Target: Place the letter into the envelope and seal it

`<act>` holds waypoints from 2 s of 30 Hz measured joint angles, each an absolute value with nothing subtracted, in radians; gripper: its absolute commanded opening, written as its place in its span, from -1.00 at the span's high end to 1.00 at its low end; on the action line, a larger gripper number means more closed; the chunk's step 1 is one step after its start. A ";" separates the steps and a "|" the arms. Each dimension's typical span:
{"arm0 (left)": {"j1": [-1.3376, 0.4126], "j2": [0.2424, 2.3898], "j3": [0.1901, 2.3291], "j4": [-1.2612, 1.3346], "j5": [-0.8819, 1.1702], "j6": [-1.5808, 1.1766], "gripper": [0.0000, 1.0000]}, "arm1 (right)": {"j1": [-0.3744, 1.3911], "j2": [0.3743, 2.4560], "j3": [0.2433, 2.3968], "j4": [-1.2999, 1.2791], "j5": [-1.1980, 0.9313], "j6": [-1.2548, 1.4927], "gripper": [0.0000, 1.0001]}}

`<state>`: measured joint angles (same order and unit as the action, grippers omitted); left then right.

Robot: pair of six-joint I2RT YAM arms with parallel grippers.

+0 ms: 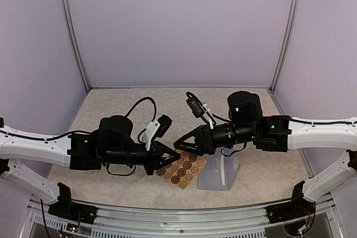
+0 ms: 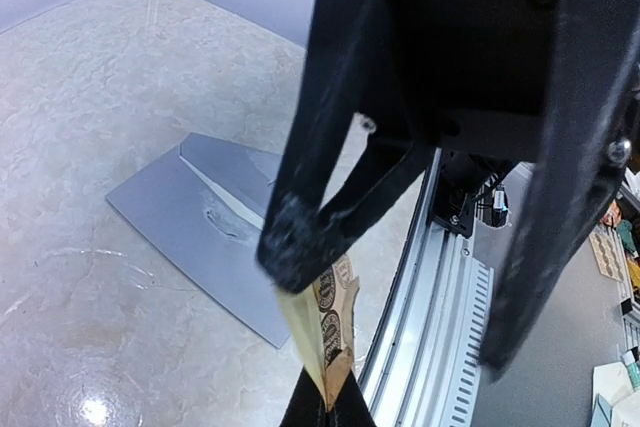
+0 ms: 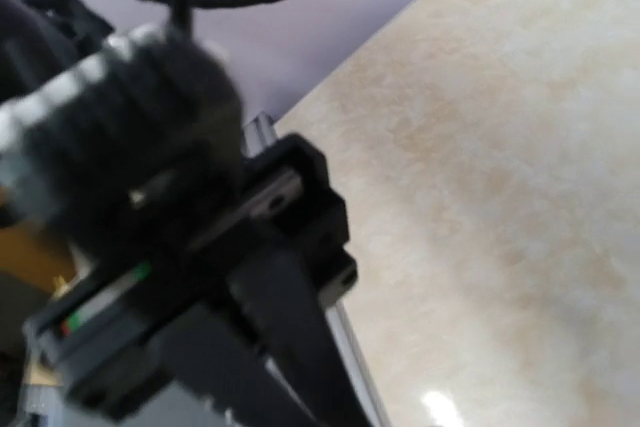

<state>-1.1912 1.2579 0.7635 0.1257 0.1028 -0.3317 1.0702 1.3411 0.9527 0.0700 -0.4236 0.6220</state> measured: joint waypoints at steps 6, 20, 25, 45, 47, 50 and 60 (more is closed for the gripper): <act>-1.051 1.258 0.768 0.099 0.264 -0.326 1.00 | 1.032 1.234 0.952 0.008 -0.353 0.595 -0.49; -0.844 1.402 0.970 -0.111 0.767 -0.173 1.00 | 1.021 1.209 1.055 -0.210 -0.347 0.336 0.29; -0.824 1.439 0.970 -0.144 0.872 -0.165 1.00 | 1.032 1.306 1.148 -0.266 -0.378 0.273 0.42; -0.824 1.441 0.965 -0.127 1.008 -0.178 1.00 | 1.032 1.404 1.179 -0.324 -0.549 0.222 0.70; -0.824 1.441 0.965 -0.127 1.010 -0.178 1.00 | 1.032 1.404 1.176 -0.321 -0.561 0.224 0.72; -0.824 1.441 0.964 -0.125 1.013 -0.178 1.00 | 1.032 1.404 1.166 -0.319 -0.568 0.226 0.73; -0.826 1.439 0.957 -0.119 1.029 -0.180 1.00 | 1.032 1.405 1.153 -0.319 -0.568 0.225 0.68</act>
